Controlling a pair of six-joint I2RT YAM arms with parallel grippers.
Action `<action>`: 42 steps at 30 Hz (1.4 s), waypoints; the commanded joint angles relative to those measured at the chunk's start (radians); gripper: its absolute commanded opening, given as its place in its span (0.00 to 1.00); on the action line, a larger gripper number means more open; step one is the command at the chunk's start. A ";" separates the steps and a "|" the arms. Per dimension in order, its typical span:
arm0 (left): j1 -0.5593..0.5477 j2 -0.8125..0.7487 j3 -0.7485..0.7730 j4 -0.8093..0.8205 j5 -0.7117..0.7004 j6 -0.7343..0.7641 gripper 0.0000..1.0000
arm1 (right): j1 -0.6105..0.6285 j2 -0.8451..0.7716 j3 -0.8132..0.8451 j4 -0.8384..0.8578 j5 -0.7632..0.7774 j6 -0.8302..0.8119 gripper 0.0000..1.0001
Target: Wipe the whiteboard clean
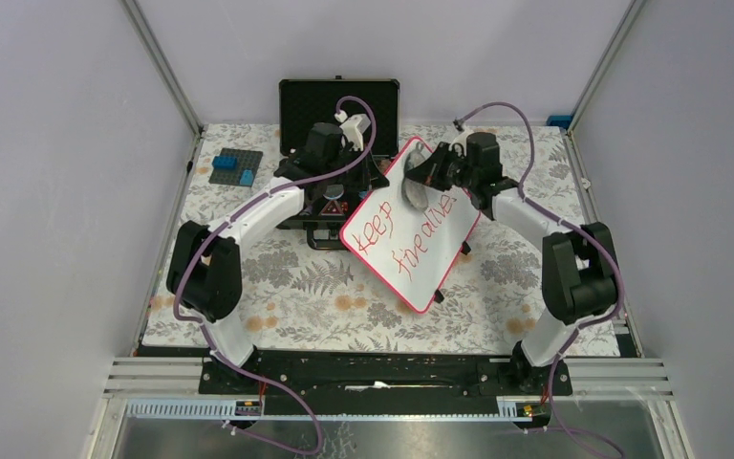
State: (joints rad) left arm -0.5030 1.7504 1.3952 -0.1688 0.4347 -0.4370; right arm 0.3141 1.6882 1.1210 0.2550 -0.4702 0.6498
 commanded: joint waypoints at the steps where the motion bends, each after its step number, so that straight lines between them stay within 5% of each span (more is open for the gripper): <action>1: -0.081 0.056 -0.004 -0.117 0.079 0.115 0.00 | -0.091 0.124 0.056 -0.067 0.036 -0.060 0.00; 13: -0.081 0.072 0.014 -0.140 0.081 0.121 0.00 | -0.030 0.113 0.034 -0.135 0.051 -0.111 0.00; 19: -0.081 0.066 0.009 -0.132 0.096 0.105 0.00 | 0.146 -0.009 -0.140 -0.076 0.064 -0.035 0.00; 25: -0.081 0.064 0.004 -0.124 0.101 0.098 0.00 | 0.163 -0.149 -0.294 -0.031 0.098 0.019 0.00; 42: -0.081 0.077 0.013 -0.146 0.056 0.133 0.00 | -0.100 0.109 0.110 -0.179 0.148 -0.145 0.00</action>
State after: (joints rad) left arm -0.5049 1.7691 1.4311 -0.1970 0.4351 -0.4129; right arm 0.2287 1.7229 1.1625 0.1440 -0.3851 0.5655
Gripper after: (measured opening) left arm 0.091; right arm 0.025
